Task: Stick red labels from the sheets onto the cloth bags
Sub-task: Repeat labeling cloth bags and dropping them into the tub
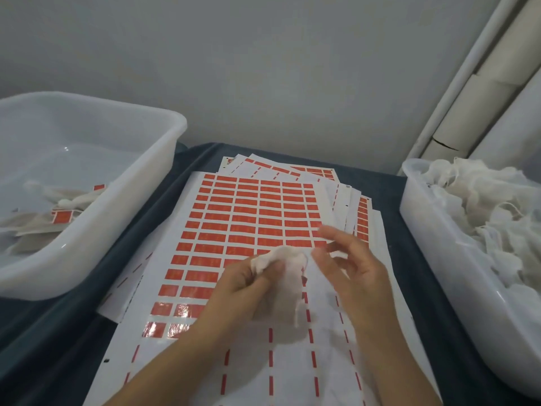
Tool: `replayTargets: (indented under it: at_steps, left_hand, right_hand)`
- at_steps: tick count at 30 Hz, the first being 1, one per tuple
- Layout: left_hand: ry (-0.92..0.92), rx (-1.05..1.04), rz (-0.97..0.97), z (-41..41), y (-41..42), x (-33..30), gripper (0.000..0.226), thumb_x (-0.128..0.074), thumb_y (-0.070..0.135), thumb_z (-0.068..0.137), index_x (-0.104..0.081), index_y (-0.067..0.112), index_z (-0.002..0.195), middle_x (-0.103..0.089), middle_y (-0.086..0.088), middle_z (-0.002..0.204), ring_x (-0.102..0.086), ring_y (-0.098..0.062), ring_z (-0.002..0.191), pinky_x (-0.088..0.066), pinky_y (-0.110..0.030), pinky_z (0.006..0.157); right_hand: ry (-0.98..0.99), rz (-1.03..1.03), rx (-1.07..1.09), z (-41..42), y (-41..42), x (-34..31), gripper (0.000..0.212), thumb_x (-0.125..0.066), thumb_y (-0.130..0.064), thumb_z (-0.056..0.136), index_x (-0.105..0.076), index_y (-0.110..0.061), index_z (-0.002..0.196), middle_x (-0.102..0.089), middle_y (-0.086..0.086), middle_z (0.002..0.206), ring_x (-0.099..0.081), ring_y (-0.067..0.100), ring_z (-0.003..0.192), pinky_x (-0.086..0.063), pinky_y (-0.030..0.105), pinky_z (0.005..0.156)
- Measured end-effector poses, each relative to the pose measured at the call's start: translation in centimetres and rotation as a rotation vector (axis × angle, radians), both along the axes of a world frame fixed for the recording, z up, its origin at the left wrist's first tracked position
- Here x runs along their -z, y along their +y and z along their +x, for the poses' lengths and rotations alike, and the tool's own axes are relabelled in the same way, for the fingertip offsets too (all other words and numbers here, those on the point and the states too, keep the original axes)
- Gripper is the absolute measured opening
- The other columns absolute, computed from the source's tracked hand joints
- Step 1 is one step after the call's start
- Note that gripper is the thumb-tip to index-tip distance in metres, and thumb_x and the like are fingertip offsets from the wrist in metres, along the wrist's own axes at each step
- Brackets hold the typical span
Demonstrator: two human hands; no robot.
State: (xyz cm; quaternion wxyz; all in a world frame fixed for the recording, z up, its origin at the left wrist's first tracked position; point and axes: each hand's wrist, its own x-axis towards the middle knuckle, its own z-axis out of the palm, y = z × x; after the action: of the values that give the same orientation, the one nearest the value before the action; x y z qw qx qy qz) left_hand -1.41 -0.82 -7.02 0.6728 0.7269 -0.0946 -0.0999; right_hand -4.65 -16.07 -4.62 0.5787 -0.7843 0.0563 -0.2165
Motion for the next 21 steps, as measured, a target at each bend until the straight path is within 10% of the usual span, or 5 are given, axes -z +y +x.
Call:
replayTargets:
  at_steps: [14, 21]
  left_hand:
    - [-0.118, 0.014, -0.056, 0.5, 0.3, -1.1, 0.026, -0.062, 0.048, 0.065, -0.064, 0.026, 0.080, -0.070, 0.015, 0.073, -0.067, -0.002, 0.073, -0.046, -0.007, 0.055]
    - [-0.133, -0.029, -0.023, 1.0, 0.3, -1.2, 0.023, -0.059, 0.049, 0.064, -0.064, 0.032, 0.079, -0.067, 0.024, 0.085, -0.060, 0.003, 0.087, -0.045, -0.004, 0.057]
  right_hand:
    - [-0.024, -0.329, -0.091, -0.3, 0.8, 0.5, 0.004, -0.057, -0.041, 0.072, -0.053, -0.043, 0.074, -0.058, -0.035, 0.073, -0.053, -0.019, 0.089, -0.036, -0.007, 0.071]
    - [0.087, 0.208, -0.069, -0.6, -0.5, 0.0, 0.028, -0.053, -0.046, 0.074, -0.062, -0.021, 0.083, -0.071, -0.010, 0.083, -0.066, 0.008, 0.089, -0.048, 0.019, 0.083]
